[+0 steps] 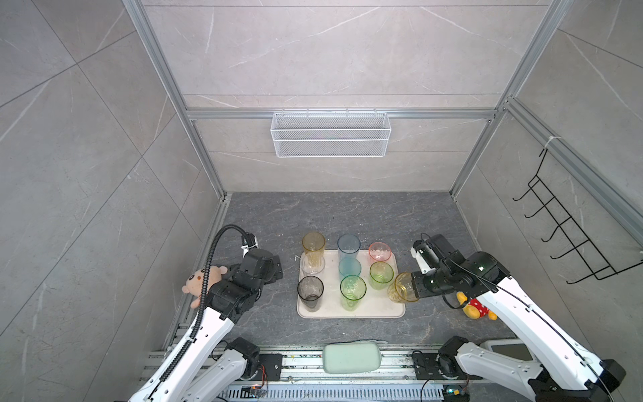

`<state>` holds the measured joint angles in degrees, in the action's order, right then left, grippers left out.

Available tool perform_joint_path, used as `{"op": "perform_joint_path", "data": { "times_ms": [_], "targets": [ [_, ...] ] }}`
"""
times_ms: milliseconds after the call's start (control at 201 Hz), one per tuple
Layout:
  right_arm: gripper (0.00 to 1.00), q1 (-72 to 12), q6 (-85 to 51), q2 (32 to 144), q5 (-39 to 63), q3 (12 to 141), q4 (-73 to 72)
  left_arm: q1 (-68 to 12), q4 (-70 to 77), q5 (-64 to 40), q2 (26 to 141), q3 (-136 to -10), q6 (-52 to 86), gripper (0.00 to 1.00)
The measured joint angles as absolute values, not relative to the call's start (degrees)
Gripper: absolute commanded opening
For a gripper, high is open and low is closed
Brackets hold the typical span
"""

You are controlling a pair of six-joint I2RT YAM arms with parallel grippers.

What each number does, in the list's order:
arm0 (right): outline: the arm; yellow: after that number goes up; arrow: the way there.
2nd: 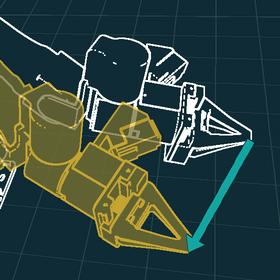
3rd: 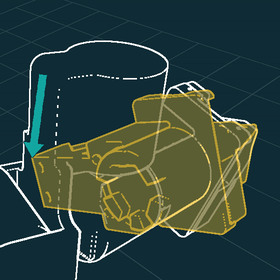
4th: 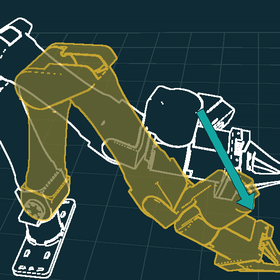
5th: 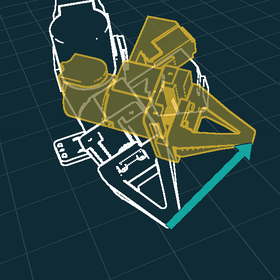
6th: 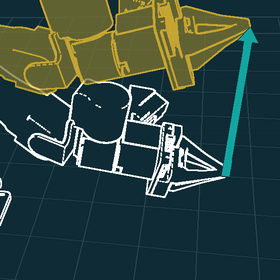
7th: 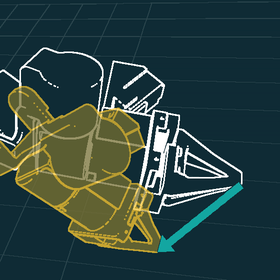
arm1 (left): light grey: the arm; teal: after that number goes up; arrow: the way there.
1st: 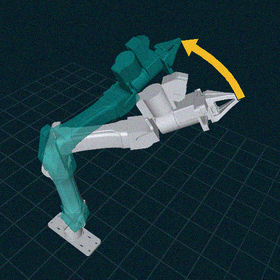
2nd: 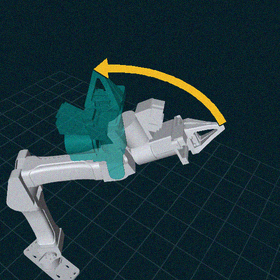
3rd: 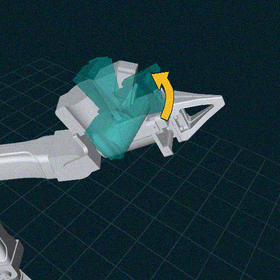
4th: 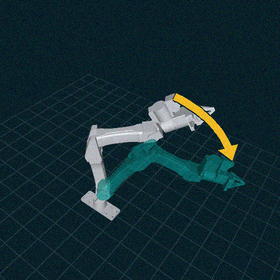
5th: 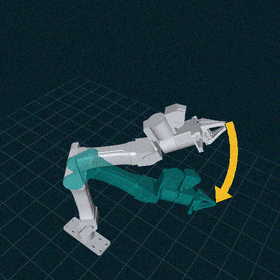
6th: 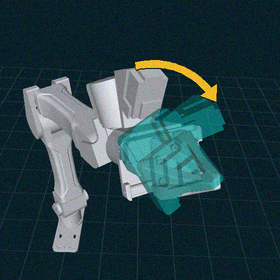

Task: Place the glasses into the tray
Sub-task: Place the glass on the tray.

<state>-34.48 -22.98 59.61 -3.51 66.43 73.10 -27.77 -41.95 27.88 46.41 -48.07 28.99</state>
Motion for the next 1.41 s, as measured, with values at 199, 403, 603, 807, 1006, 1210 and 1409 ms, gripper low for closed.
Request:
{"op": "perform_joint_path", "data": {
  "times_ms": [199, 403, 603, 807, 1006, 1210, 1409],
  "targets": [
    [0.00, -37.87, -26.48, 58.89, -3.84, 61.65, 71.96, -27.77, -41.98, 27.90, 46.41, -48.07, 28.99, 0.97],
    [0.00, -39.07, -29.08, 58.94, -3.07, 56.23, 67.55, -27.77, -41.98, 27.92, 46.41, -48.10, 28.99, 0.97],
    [0.00, -39.94, -31.59, 60.62, -2.74, 53.47, 63.00, -27.77, -41.98, 27.90, 46.44, -48.10, 28.99, 0.97],
    [0.00, -41.04, -33.39, 62.33, -3.84, 50.61, 59.81, -27.77, -41.98, 27.90, 46.44, -48.07, 29.02, 0.97],
    [0.00, -41.80, -34.15, 64.23, -6.35, 48.80, 57.49, -27.77, -41.98, 27.90, 46.46, -48.07, 29.04, 0.97],
    [0.00, -42.61, -35.07, 66.30, -7.31, 47.00, 55.05, -27.77, -41.95, 27.92, 47.24, -48.07, 29.04, 0.97],
    [0.00, -43.20, -35.44, 66.89, -8.01, 46.70, 53.28, -27.77, -41.95, 27.92, 47.46, -48.07, 29.04, 0.97]
  ]
}}
